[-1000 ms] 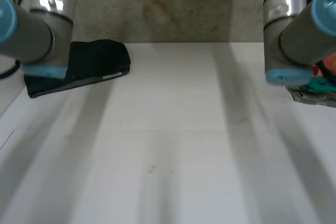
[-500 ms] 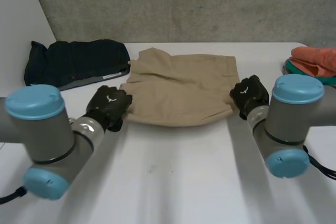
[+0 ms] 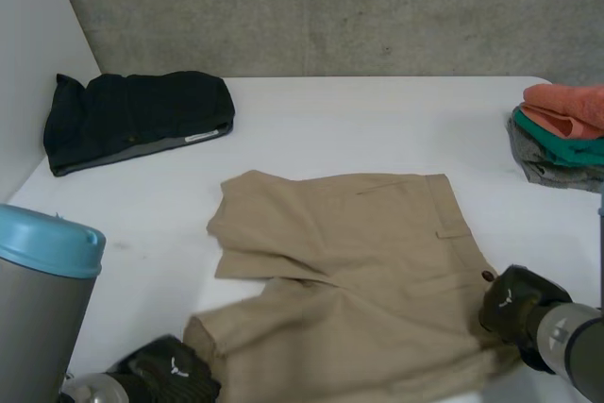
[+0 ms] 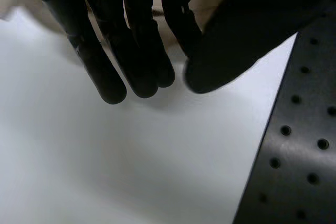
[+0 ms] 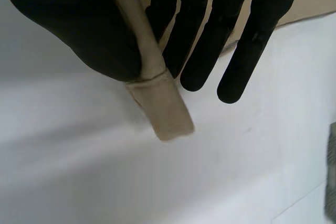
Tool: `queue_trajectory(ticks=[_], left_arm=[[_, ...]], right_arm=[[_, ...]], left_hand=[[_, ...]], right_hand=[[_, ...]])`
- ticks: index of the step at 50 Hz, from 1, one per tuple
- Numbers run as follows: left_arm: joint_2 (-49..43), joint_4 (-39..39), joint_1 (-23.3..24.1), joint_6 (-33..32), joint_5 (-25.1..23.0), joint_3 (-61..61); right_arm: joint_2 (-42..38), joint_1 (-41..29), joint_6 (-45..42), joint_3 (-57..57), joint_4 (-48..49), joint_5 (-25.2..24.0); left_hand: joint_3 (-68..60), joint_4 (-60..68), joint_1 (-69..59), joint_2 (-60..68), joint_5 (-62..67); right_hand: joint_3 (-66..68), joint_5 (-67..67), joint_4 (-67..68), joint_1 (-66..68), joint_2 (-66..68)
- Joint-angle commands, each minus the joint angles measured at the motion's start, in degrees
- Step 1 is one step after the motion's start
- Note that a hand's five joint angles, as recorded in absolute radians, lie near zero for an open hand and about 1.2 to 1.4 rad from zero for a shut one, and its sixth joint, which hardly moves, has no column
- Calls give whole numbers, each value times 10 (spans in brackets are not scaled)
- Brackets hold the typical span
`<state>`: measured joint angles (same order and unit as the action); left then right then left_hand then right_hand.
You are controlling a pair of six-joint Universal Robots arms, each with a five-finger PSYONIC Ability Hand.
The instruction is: Fold the laundry.
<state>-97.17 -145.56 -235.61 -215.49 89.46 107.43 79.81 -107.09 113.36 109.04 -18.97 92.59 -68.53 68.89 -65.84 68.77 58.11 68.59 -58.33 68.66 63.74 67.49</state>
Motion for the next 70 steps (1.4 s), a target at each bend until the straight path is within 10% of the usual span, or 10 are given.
queue_trajectory(ticks=[1, 13, 20, 28, 41, 53, 59, 70], left_arm=[[-12, -96, -34, -2, 1, -83], [-180, -368, -46, 0, 6, -233], [-169, -359, -22, 18, 6, -230], [-67, -350, -4, 129, 5, -180], [-27, -184, 18, 285, 3, -145], [-112, -201, 21, 285, 2, -122], [-147, -217, 23, 282, 0, -152], [-212, -362, 0, 207, 49, -283]], right_arm=[[3, 11, 4, -24, 33, -14], [-102, -11, 115, -132, 239, -8], [-112, -33, 121, -127, 239, 0], [-110, -34, 132, -116, 241, 0], [-86, -35, 155, -97, 257, -3], [-43, -29, 160, -68, 298, -14], [-45, -31, 160, -71, 300, -14], [-129, -36, 158, -173, 312, -7]], left_hand=[[-115, 111, -142, 112, 119], [-115, 111, -142, 112, 119], [-115, 111, -142, 112, 119], [340, -344, 313, -343, -336], [484, -487, 457, -486, -480], [395, -398, 368, -397, -391], [-94, 90, -121, 92, 98], [-115, 111, -142, 112, 119]], right_hand=[[114, -117, 113, 163, 125], [114, -117, 113, 163, 125], [114, -117, 113, 163, 125], [114, -117, 113, 163, 125], [114, -117, 113, 163, 125], [114, -117, 113, 163, 125], [114, -117, 113, 163, 125], [114, -117, 113, 163, 125]])
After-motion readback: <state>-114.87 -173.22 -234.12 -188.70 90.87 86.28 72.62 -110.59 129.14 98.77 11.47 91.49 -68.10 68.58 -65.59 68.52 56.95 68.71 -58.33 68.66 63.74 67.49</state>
